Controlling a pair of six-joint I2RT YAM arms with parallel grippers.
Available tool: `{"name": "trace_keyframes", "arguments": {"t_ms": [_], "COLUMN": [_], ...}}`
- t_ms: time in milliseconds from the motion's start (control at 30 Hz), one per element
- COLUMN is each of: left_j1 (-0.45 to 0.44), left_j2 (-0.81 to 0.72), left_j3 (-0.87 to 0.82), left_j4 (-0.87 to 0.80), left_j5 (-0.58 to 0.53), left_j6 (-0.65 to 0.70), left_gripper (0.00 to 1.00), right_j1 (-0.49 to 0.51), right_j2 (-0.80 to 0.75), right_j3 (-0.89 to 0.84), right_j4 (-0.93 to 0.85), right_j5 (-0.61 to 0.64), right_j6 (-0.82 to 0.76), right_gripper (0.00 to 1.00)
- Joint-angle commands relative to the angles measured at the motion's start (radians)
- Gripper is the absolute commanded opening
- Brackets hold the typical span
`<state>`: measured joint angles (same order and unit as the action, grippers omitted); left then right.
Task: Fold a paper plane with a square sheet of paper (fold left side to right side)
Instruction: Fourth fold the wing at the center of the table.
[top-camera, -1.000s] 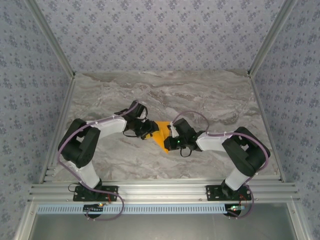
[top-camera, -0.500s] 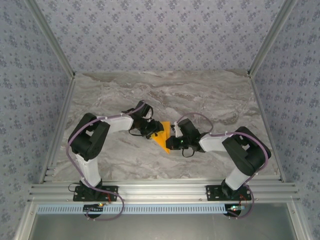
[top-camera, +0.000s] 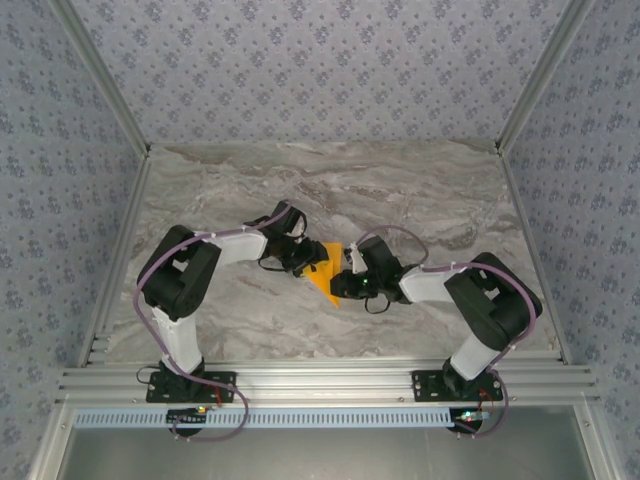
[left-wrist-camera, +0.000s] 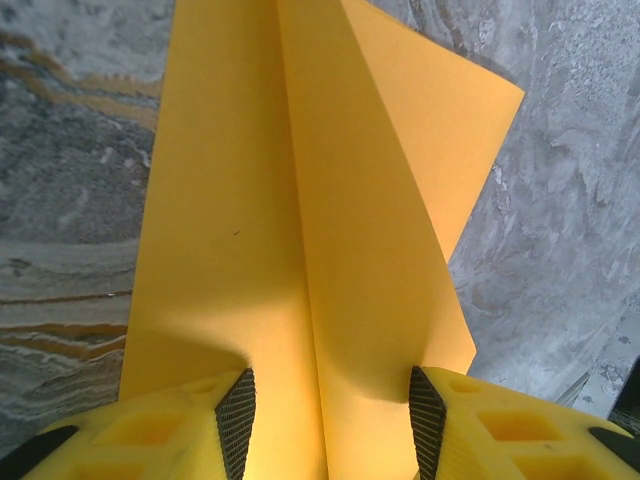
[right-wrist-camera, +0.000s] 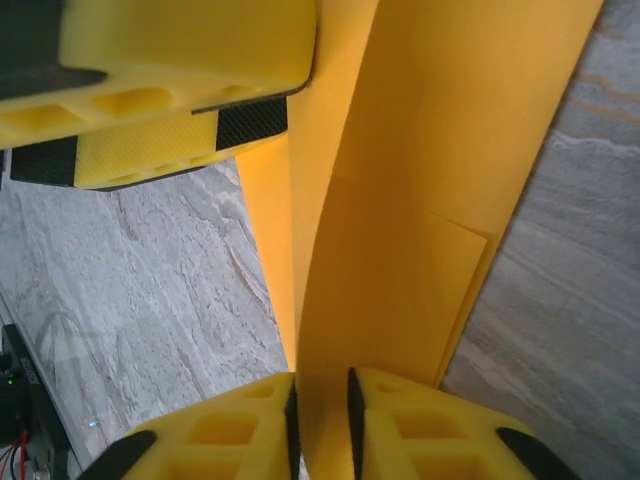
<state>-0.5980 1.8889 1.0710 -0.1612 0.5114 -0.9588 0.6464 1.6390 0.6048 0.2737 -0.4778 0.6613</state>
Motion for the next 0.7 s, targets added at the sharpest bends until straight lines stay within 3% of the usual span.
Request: {"name": "trace_keyframes", "arguments": {"t_ms": [0,267,667], "left_j1": [-0.006,-0.007,-0.007], "left_j2": [0.038,0.036,0.030], "left_j3": [0.007,0.007,0.007], "left_j4": [-0.033,-0.030,-0.032], "left_j5": [-0.034,-0.036,-0.035], "left_j6": [0.012,0.011,0.009], "left_gripper": [0.47,0.47,0.47], "right_j1": [-0.027,-0.107,-0.134], "right_j2": [-0.032,-0.045,0.095], "right_j3": [0.019,0.062,0.144], "right_j4": [-0.009,-0.025,0.009], "right_j5": [-0.037,-0.107,-0.153], "right_j6": [0.003,0.003,0.050], "right_gripper": [0.29,0.45,0.41]}}
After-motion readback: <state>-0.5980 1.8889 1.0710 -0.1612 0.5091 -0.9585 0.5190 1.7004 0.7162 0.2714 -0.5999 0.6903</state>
